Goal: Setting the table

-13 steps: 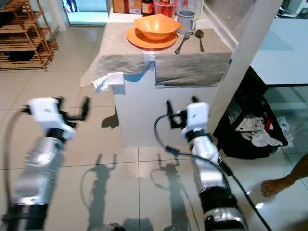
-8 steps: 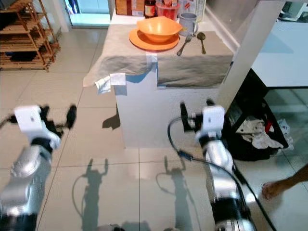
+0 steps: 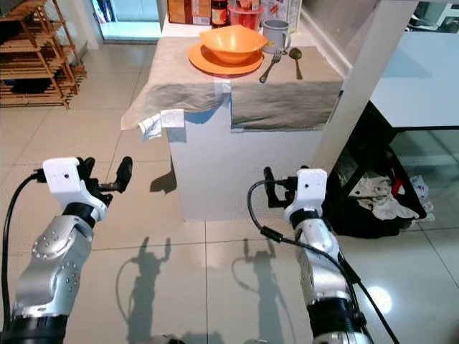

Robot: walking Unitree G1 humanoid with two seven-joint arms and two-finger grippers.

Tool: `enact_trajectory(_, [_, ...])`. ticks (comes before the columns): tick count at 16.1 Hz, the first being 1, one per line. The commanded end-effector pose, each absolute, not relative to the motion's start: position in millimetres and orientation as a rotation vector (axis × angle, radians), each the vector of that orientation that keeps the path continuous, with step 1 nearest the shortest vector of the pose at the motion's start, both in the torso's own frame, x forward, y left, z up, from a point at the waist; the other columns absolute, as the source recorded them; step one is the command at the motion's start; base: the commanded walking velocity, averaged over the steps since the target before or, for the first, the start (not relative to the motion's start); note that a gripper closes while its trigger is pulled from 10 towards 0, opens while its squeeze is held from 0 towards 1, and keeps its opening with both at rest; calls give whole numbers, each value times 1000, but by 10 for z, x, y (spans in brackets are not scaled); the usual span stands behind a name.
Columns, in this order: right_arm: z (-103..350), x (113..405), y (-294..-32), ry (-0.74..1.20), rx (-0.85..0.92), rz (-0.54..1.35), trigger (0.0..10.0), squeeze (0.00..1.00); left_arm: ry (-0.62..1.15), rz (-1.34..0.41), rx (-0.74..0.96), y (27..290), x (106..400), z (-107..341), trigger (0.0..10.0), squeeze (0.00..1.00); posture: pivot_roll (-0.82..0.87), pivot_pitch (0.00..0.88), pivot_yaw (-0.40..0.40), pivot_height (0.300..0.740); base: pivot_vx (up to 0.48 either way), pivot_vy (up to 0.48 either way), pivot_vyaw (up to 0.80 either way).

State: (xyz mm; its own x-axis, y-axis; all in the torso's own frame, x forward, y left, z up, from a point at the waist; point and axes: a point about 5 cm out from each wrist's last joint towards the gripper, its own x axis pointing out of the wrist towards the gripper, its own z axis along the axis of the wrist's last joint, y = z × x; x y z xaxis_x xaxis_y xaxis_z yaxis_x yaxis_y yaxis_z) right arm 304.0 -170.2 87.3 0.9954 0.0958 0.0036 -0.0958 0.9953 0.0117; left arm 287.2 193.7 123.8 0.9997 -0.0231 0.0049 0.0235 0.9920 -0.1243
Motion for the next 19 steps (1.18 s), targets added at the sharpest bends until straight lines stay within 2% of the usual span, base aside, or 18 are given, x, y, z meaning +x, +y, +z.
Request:
enact_trajectory(1, [876,3057,-1703,9,28,90,10000,0,27,-50,-113,1892,2898,1213,10000,0,-42,0,36,740,0,0,0])
enact_trajectory(6, [856,3069,-1674,25,9,96,10000,0,-1,-96,-107,1792,2913,1275,10000,0,-38,0,39,740,0,0,0])
enact_trajectory(8, [997,3093,-1720,-80,-56,46,10000,0,-69,-107,-126,1763,2942,1402,10000,0,-36,0,39,740,0,0,0])
enact_trajectory(12, [1054,3129,-1761,-95,-38,35,10000,0,-68,-113,-90,1779,3003,1438,10000,0,-39,0,40,740,0,0,0])
enact_trajectory(16, [1039,3114,-1662,-101,-56,78,10000,0,-99,-158,-86,1670,3013,1498,10000,0,-43,0,40,740,450,0,0])
enact_trajectory(19, [1043,3118,-1623,-99,-68,100,10000,0,-117,-180,-92,1610,3020,1543,10000,0,-44,0,40,740,466,0,-788])
